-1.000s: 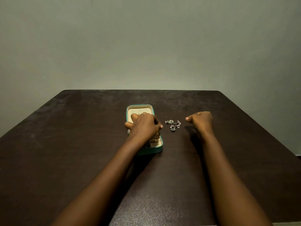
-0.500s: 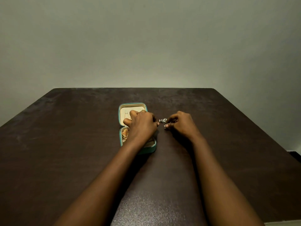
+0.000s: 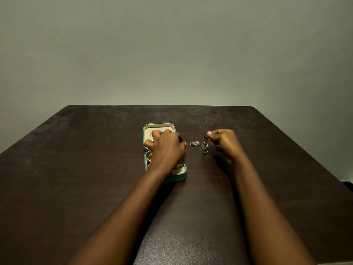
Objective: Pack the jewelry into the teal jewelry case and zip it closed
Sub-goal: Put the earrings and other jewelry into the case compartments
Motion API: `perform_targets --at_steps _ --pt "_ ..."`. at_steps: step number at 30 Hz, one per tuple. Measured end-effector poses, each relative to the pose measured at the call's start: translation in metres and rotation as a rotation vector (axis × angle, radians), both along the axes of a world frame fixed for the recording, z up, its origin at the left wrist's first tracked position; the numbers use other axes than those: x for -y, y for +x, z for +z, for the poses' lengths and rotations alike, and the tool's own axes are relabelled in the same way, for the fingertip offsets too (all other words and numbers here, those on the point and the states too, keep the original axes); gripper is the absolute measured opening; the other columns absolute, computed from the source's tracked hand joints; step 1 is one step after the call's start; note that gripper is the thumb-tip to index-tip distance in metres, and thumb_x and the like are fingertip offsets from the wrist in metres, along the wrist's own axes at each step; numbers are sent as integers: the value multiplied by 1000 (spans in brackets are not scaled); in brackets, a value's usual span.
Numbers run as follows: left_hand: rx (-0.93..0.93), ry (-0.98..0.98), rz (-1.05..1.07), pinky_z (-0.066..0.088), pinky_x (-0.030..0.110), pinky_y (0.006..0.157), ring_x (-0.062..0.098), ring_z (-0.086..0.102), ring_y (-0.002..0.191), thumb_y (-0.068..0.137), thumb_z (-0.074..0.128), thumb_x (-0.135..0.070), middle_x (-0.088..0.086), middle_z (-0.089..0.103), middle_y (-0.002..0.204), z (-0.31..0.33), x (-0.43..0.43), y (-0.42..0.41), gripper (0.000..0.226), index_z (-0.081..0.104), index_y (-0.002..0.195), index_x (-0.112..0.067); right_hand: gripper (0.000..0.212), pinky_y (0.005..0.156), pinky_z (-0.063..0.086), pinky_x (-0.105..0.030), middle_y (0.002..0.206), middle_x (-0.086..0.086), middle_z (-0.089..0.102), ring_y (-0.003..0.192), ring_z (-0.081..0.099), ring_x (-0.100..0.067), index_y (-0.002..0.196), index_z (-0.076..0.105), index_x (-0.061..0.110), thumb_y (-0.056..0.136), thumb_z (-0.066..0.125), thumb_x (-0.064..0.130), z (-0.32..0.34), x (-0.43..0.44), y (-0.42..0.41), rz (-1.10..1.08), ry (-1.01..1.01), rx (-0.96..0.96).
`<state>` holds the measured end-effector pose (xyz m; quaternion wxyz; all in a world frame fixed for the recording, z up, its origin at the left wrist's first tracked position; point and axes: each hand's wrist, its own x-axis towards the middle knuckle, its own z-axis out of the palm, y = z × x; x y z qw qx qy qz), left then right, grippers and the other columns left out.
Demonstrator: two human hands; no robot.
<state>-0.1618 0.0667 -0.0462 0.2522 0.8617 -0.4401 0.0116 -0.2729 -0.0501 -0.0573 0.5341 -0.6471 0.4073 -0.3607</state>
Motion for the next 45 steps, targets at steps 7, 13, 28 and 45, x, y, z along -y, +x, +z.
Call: perform_targets --at_steps 7,13,28,45 --pt "7 -10 10 17 40 78 28 30 120 91 52 -38 -3 59 118 0 0 1 24 69 106 -28 26 42 22 -18 47 4 50 49 35 -8 67 55 10 91 48 5 10 -3 -3 135 367 466" --pt "9 3 15 21 41 80 28 30 120 92 52 -38 -3 59 116 -1 1 1 24 68 105 -28 11 50 28 -23 56 1 52 47 42 -9 61 61 12 71 58 16 10 1 -4 203 565 709" --pt "17 -4 -61 21 39 76 28 36 120 91 54 -35 1 65 108 6 32 2 19 68 103 -28 13 57 20 -25 59 6 37 55 28 -8 61 47 18 69 54 25 7 8 -9 241 695 730" --pt "237 329 -183 25 51 95 28 49 117 84 65 -38 5 64 115 10 90 7 29 68 109 -23 27 52 19 -23 58 5 40 45 35 -6 63 56 14 89 52 18 5 18 -13 80 643 667"
